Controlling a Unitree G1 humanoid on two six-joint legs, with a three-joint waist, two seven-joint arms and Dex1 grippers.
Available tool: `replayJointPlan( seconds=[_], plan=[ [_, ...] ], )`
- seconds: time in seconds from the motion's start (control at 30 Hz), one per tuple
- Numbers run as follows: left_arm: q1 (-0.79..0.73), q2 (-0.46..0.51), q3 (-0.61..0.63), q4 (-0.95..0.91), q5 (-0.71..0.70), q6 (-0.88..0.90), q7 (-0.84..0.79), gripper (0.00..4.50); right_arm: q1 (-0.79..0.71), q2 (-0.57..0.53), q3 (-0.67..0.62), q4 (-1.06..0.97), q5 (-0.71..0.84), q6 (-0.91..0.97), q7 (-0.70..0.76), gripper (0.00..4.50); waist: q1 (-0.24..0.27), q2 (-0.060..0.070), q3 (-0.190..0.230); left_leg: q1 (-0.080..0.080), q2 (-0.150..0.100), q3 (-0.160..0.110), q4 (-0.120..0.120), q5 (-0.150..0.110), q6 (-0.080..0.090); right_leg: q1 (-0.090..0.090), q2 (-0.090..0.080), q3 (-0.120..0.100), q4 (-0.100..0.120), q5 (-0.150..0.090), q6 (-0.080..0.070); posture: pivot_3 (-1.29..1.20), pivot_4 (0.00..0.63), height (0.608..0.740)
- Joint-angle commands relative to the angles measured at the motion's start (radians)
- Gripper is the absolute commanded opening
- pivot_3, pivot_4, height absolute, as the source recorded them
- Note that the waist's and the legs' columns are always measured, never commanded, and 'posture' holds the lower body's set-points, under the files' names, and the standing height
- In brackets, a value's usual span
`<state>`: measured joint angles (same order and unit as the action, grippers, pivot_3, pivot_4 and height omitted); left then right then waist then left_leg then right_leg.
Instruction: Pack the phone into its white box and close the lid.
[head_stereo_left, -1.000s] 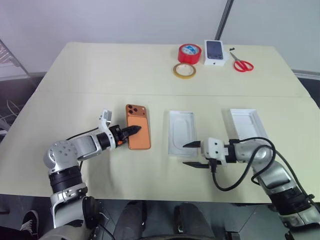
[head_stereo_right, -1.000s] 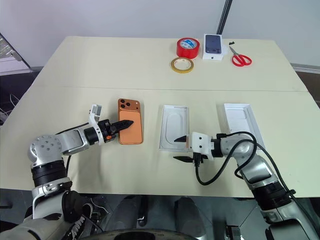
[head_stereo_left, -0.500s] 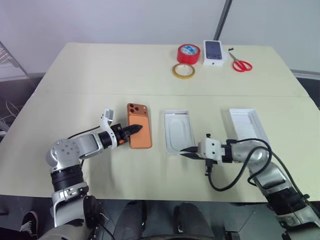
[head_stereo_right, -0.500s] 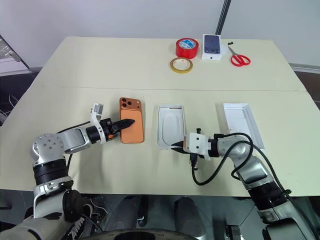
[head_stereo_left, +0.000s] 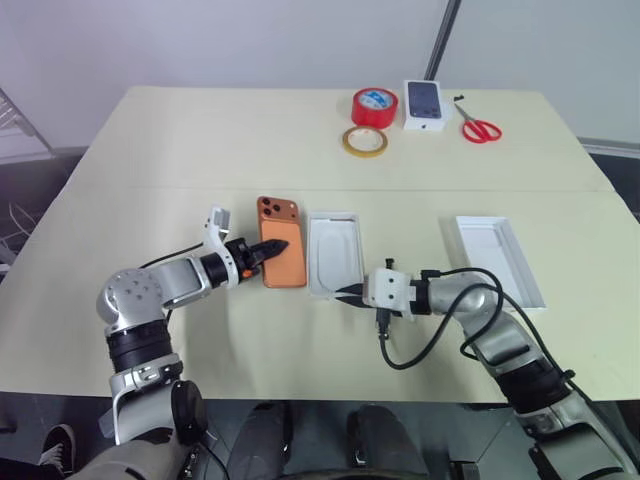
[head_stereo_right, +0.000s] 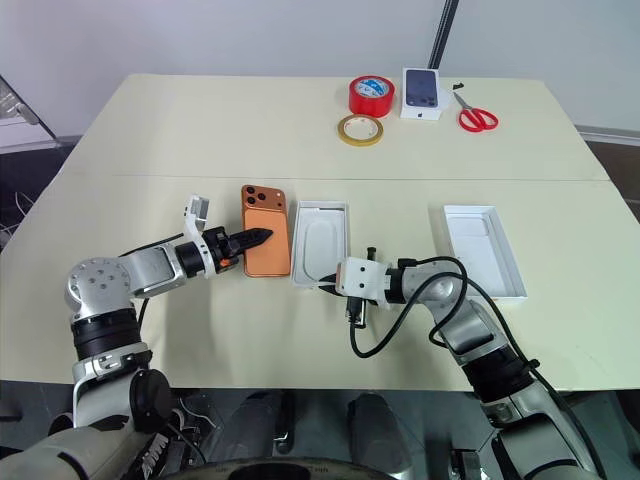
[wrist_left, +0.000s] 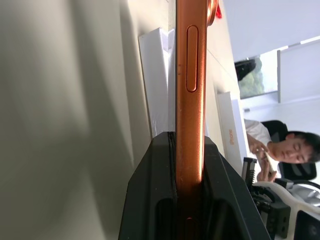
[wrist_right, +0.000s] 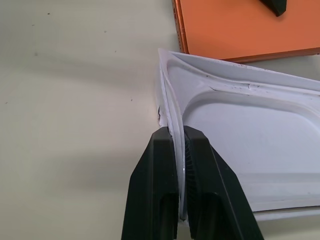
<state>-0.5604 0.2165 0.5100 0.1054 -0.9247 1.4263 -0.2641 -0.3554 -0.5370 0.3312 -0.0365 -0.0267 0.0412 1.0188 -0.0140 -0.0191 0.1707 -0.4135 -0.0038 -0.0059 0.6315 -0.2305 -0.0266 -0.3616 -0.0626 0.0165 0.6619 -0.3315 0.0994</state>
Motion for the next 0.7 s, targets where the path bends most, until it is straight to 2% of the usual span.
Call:
replayJointPlan(
  seconds=[0.03,0.07,0.33,0.57,0.63,0.7],
  plan=[
    [-0.012,0.004,0.011,-0.034,-0.049,0.009,-0.020,0.00,0.017,0.007,0.029,-0.034,0.039,0.046,0.045,2.11,0.001,0.000,0.000,0.000,0.000,0.000,0.000,0.000,0.001,0.000,0.000,0.000,0.000,0.000,0.000,0.00,0.150,0.740],
    [-0.009,0.006,0.011,-0.035,-0.052,0.014,-0.023,0.00,0.017,0.008,0.022,-0.050,0.049,0.045,0.043,2.54,0.002,0.000,0.000,0.000,0.000,0.000,0.000,-0.001,0.001,0.000,0.000,0.000,0.000,0.000,0.000,0.00,0.150,0.740],
    [-0.014,0.002,0.009,-0.035,-0.061,0.024,-0.023,0.00,-0.009,0.020,-0.021,-0.151,0.178,0.190,0.065,2.54,0.001,0.000,0.000,0.000,0.000,0.000,0.000,-0.001,0.001,0.000,0.000,0.000,0.000,0.000,0.000,0.00,0.150,0.740],
    [-0.031,-0.006,-0.006,-0.042,-0.086,0.061,-0.025,0.00,-0.043,0.051,-0.129,-0.181,0.311,0.284,0.019,2.54,0.002,0.000,0.000,0.000,0.000,0.000,-0.001,-0.001,0.002,0.000,0.000,0.000,0.000,0.000,0.000,0.00,0.150,0.740],
    [-0.032,-0.001,-0.011,-0.043,-0.084,0.057,-0.026,0.00,-0.060,0.057,-0.148,-0.156,0.343,0.328,0.015,2.02,0.002,0.000,0.000,0.000,0.000,0.000,-0.001,-0.001,0.002,0.000,0.000,0.000,0.000,0.000,0.000,0.00,0.150,0.740],
    [-0.033,0.014,-0.018,-0.036,-0.076,0.052,-0.033,0.00,-0.073,0.050,-0.126,-0.102,0.287,0.292,-0.005,1.20,0.002,0.000,0.000,0.000,0.000,0.000,-0.001,-0.001,0.002,-0.001,0.000,0.000,0.000,0.000,0.000,0.00,0.150,0.740]
  ],
)
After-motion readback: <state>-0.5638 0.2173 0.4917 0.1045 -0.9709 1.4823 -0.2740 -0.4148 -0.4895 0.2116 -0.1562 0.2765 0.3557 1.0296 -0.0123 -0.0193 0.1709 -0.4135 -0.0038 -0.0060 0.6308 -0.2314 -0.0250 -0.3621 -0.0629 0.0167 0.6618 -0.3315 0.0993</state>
